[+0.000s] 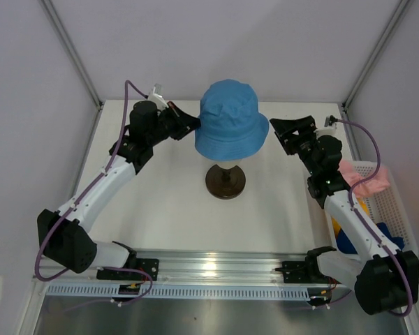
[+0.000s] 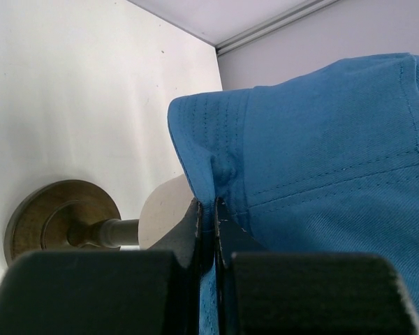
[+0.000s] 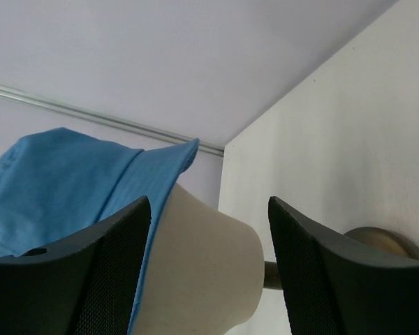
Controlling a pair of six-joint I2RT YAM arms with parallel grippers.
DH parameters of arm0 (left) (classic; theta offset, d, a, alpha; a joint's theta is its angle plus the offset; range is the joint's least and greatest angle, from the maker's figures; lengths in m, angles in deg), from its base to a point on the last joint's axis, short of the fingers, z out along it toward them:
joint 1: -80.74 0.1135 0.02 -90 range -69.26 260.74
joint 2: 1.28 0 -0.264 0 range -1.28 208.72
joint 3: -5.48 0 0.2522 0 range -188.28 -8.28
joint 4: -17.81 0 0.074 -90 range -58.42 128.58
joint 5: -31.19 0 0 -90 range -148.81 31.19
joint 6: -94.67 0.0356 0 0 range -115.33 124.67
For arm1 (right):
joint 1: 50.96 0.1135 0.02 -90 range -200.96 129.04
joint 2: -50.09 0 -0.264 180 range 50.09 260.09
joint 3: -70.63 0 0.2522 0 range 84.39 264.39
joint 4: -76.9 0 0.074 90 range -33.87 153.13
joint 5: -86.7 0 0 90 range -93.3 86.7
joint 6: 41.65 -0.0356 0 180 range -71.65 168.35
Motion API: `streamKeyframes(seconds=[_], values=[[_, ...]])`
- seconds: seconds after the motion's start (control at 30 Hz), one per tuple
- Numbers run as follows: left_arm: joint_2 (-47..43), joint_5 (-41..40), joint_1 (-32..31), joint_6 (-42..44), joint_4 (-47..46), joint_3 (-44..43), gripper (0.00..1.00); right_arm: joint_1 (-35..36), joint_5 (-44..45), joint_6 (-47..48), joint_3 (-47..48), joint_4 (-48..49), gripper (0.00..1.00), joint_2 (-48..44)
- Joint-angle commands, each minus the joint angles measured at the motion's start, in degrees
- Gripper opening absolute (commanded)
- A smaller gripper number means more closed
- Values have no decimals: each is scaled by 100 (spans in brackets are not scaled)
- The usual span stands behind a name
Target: Stack the hats
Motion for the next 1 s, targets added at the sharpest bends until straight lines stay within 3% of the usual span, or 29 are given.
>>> streamKeyframes(seconds=[0.0,0.33,0.97], values=[[119,193,39,261,75,-220,1,150,-33,-291,132,589,71,287],[233,308,57,199,-66,-220,1,906,966,-607,106,994,68,402],[14,500,118,85,-171,-115,1,1320,1874,-2023,-457,1933,71,244]])
